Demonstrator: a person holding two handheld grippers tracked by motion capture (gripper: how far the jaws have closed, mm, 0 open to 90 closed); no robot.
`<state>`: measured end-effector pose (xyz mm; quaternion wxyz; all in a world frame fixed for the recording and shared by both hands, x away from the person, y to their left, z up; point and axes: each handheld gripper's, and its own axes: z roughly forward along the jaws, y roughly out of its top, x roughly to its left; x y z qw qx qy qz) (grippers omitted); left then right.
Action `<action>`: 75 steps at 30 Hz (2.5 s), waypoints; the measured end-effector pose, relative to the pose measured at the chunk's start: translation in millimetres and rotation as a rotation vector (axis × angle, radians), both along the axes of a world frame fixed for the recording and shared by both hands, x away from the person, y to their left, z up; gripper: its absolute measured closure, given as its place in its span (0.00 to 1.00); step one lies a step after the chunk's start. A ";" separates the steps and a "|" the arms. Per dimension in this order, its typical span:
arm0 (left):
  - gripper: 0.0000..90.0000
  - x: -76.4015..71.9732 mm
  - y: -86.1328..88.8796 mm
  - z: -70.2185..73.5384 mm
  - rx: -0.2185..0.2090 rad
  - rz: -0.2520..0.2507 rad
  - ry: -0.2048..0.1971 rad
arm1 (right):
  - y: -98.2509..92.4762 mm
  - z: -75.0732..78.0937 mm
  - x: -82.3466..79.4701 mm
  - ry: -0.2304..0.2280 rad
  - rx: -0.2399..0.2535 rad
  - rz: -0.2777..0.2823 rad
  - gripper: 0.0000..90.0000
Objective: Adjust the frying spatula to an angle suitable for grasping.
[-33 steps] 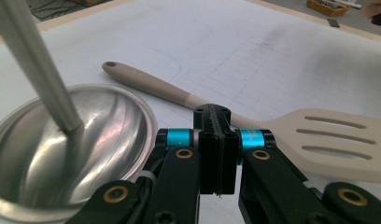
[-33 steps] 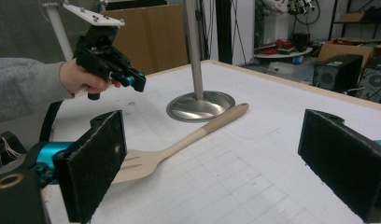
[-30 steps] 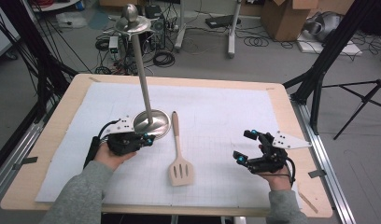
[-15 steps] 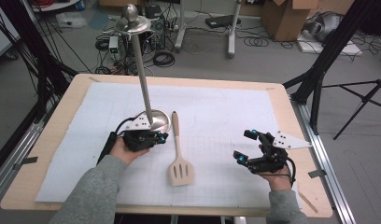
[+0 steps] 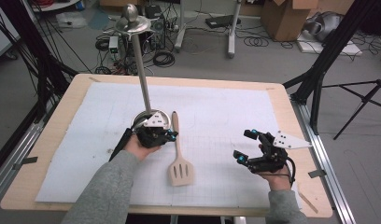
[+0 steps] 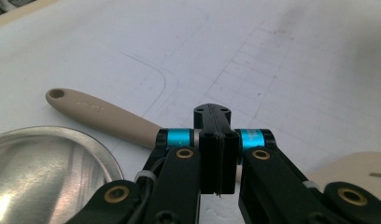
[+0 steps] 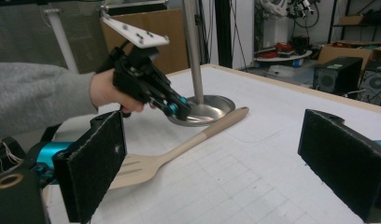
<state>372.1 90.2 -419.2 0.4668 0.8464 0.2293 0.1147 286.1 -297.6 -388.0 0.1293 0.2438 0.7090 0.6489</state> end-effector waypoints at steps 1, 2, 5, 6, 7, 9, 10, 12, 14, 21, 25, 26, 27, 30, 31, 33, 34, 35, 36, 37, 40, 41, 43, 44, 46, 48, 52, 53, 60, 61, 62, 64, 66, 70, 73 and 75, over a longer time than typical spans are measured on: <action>1.00 0.9 -1.4 -1.2 -0.003 0.001 0.004 | 0.5 -0.1 -0.1 0.001 -0.006 0.004 0.08; 1.00 2.1 -3.8 -2.7 -0.012 0.004 0.000 | 1.8 -0.8 0.0 0.004 -0.016 0.010 0.08; 1.00 3.5 -4.8 -4.3 -0.004 0.004 0.004 | 2.8 -0.8 -0.4 0.013 -0.017 0.013 0.08; 1.00 5.0 -5.8 -7.2 0.003 0.009 0.012 | 3.4 -0.8 -0.1 0.007 -0.018 0.014 0.08; 1.00 5.0 -5.8 -7.2 0.003 0.009 0.012 | 3.4 -0.8 -0.1 0.007 -0.018 0.014 0.08; 1.00 6.1 -7.2 -9.4 -0.007 0.012 0.016 | 3.3 -0.5 -0.4 0.002 -0.015 0.016 0.08; 1.00 6.4 -8.1 -10.3 -0.006 0.012 0.016 | 2.8 -0.4 -0.4 0.003 -0.013 0.011 0.08; 1.00 6.7 -11.3 -13.0 0.001 0.005 0.020 | 2.6 -0.4 -0.4 0.006 -0.013 0.010 0.08; 1.00 6.7 -14.7 -16.0 0.005 0.015 0.026 | 3.2 -0.6 -0.2 0.008 -0.014 0.013 0.08; 1.00 4.4 -22.9 -18.5 0.052 0.026 -0.020 | 3.9 -1.0 0.2 0.006 -0.019 0.011 0.08; 1.00 6.1 -25.1 -22.6 0.069 0.028 -0.007 | 3.8 -0.9 0.1 0.008 -0.018 0.011 0.08; 1.00 6.1 -25.1 -22.6 0.069 0.028 -0.007 | 3.8 -0.9 0.1 0.008 -0.018 0.011 0.08; 1.00 6.4 -25.2 -22.6 0.073 0.024 -0.008 | 3.7 -1.1 0.2 0.007 -0.018 0.012 0.08; 1.00 5.0 -28.2 -23.7 0.089 0.021 -0.025 | 4.0 -1.4 0.2 0.014 -0.021 0.012 0.08; 1.00 3.9 -29.4 -23.9 0.107 0.016 -0.038 | 3.9 -1.4 0.0 0.017 -0.024 0.013 0.08; 1.00 2.4 -31.4 -24.4 0.119 0.013 -0.050 | 3.9 -1.4 0.0 0.017 -0.024 0.013 0.08; 1.00 0.5 -33.5 -25.1 0.132 0.003 -0.049 | 3.9 -1.5 0.4 0.014 -0.022 0.012 0.08; 1.00 -1.9 -35.9 -26.6 0.140 -0.009 -0.040 | 3.3 -1.6 0.6 0.011 -0.021 0.012 0.08; 1.00 -1.9 -35.9 -26.6 0.140 -0.009 -0.040 | 3.3 -1.6 0.6 0.011 -0.021 0.012 0.08; 1.00 -2.8 -36.1 -25.8 0.150 -0.006 -0.037 | 3.1 -1.5 0.5 0.011 -0.021 0.010 0.08; 1.00 -5.7 -34.8 -25.9 0.144 -0.012 -0.035 | 2.4 -1.7 0.5 0.011 -0.022 0.008 0.08; 1.00 -5.7 -34.8 -25.9 0.144 -0.012 -0.035 | 2.4 -1.7 0.5 0.011 -0.022 0.008 0.08; 1.00 -8.8 -31.7 -26.9 0.126 -0.016 -0.033 | 2.3 -1.9 0.5 0.013 -0.023 0.007 0.08; 1.00 -8.8 -31.7 -26.9 0.126 -0.016 -0.033 | 2.3 -1.9 0.5 0.013 -0.023 0.007 0.08; 1.00 -11.4 -30.0 -27.5 0.119 -0.020 -0.031 | 2.2 -1.9 0.3 0.014 -0.023 0.007 0.08; 1.00 -13.8 -28.8 -27.3 0.122 -0.029 -0.032 | 2.4 -2.0 0.2 0.017 -0.023 0.008 0.08; 1.00 -19.5 -28.0 -27.2 0.126 -0.038 -0.034 | 3.0 -2.2 0.3 0.016 -0.029 0.009 0.08; 1.00 -20.8 -27.8 -26.8 0.129 -0.042 -0.031 | 3.1 -2.3 -0.3 0.025 -0.033 0.010 0.08; 1.00 -34.0 -22.2 -27.5 0.127 -0.060 -0.041 | 3.6 -3.0 0.3 0.022 -0.039 0.012 0.08; 1.00 -36.2 -20.4 -27.8 0.126 -0.064 -0.043 | 3.6 -3.0 0.3 0.022 -0.039 0.012 0.08; 1.00 -38.0 -18.6 -27.6 0.127 -0.070 -0.043 | 4.2 -3.3 0.3 0.025 -0.043 0.011 0.08; 1.00 -44.7 -13.7 -27.8 0.128 -0.076 -0.043 | 4.8 -3.4 0.2 0.024 -0.046 0.015 0.08; 1.00 -49.3 -9.7 -28.1 0.126 -0.086 -0.046 | 5.2 -3.4 0.0 0.029 -0.047 0.014 0.08; 1.00 -57.9 -0.1 -28.0 0.126 -0.095 -0.045 | 5.4 -3.5 0.1 0.027 -0.049 0.012 0.08; 1.00 -61.4 4.4 -27.9 0.130 -0.102 -0.046 | 5.8 -3.6 0.3 0.025 -0.051 0.014 0.08; 1.00 -65.9 10.1 -28.2 0.125 -0.104 -0.046 | 6.3 -3.8 0.1 0.030 -0.052 0.016 0.08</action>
